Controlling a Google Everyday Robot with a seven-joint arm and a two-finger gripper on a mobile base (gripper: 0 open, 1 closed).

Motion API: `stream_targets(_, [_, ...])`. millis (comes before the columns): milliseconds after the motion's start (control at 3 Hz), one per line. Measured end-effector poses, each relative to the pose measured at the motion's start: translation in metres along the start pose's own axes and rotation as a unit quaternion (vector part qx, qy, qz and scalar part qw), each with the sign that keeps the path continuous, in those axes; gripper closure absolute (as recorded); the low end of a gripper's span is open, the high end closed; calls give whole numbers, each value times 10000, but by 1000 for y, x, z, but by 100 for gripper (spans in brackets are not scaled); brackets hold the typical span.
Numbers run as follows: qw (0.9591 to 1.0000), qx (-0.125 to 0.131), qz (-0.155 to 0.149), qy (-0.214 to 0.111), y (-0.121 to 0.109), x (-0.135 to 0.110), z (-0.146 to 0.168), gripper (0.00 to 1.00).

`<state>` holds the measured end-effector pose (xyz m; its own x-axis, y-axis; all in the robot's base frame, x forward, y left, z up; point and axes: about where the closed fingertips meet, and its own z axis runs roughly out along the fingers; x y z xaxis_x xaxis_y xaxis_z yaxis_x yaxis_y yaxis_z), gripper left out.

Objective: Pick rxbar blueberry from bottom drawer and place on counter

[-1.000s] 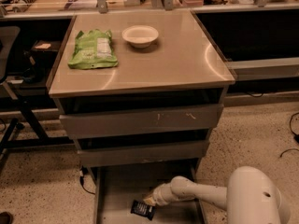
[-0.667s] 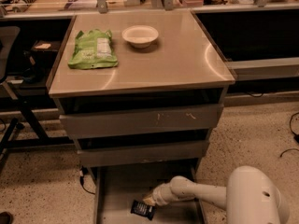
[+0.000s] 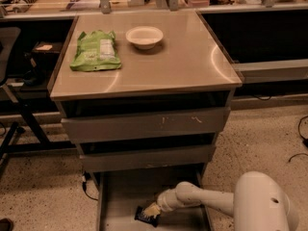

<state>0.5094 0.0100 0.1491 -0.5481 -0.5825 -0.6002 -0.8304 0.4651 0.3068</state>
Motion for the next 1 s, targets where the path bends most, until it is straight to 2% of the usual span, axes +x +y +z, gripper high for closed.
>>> stream_targets(333, [10000, 0, 0, 0, 0, 0, 0, 0])
stream_targets(667, [10000, 0, 0, 1, 0, 0, 0, 0])
stream_targets(1000, [9995, 119, 26, 286, 9, 8, 6, 0])
